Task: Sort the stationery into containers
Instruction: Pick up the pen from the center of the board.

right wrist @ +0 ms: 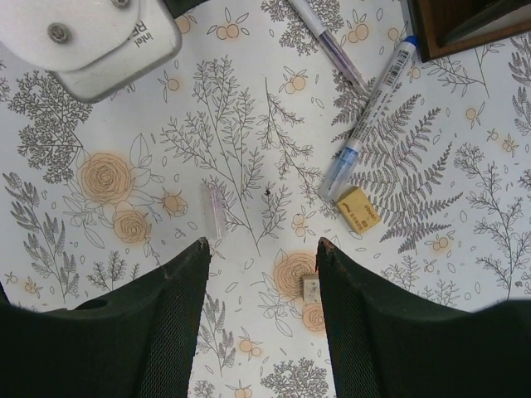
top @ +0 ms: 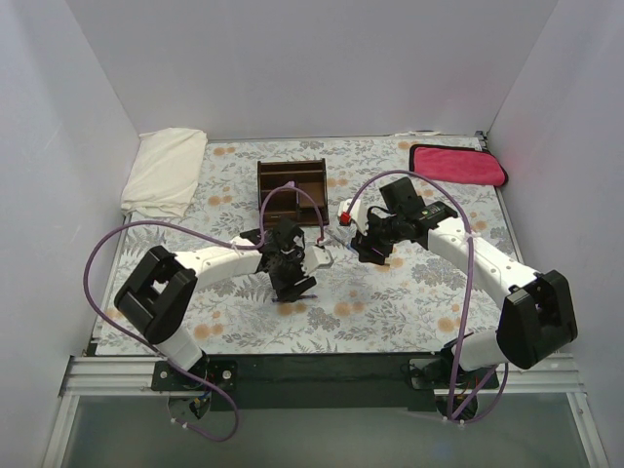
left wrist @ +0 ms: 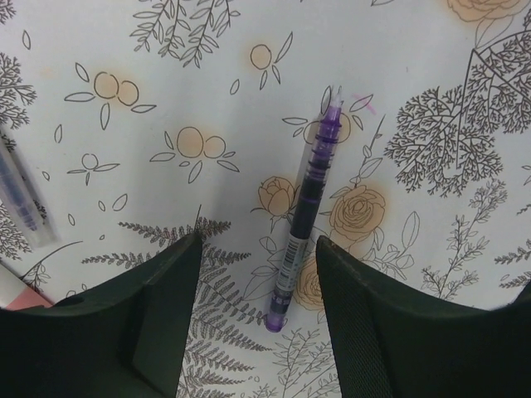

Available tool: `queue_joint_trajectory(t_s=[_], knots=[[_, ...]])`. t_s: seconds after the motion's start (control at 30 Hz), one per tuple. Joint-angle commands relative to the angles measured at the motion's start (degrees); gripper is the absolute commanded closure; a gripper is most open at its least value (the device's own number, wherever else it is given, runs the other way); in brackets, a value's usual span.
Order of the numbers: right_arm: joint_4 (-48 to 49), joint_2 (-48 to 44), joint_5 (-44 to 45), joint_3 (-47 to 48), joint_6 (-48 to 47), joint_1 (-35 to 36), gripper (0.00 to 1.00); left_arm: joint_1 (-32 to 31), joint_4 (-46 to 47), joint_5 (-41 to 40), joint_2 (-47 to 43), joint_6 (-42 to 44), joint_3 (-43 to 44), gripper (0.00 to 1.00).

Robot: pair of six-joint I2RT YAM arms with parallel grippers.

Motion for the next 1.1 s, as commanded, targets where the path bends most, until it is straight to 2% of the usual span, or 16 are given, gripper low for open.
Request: queue_joint_trajectory(t_s=[0.0, 0.17, 0.27, 0.43, 0.73, 1.07], knots=[[0.97, -0.64, 1.33, -0.04, 0.15, -0.42, 0.40, -0.67, 1.77, -1.59, -1.54, -0.23, -2.10, 0.44], [0.27, 1.03, 0.20, -3.01, 1.37, -0.51, 0.43, -1.29, 2.13, -3.78, -2.86, 0.29, -5.52, 0.48], [-0.44, 1.29, -0.16, -6.26, 1.73, -0.42, 0.46, -1.29, 1.95, -4.93, -4.53, 0.55, -8.42, 0.54], [-0.26, 2.43, 2.73, -9.09, -1.86, 1.24, 0.48, -1.55, 5.64, -5.46, -5.14, -2.87, -12.20, 0.60], [1.93, 8.41, 4.23, -6.54, -1.08, 4.85, 0.50, -2.08, 8.10, -6.08, -2.51, -3.48, -14.84, 0.69], [4.05, 12.11, 3.71, -5.13, -0.21, 6.96, 0.49, -2.08, 8.98, -5.55, -3.21, -4.98, -17.21, 0.87]])
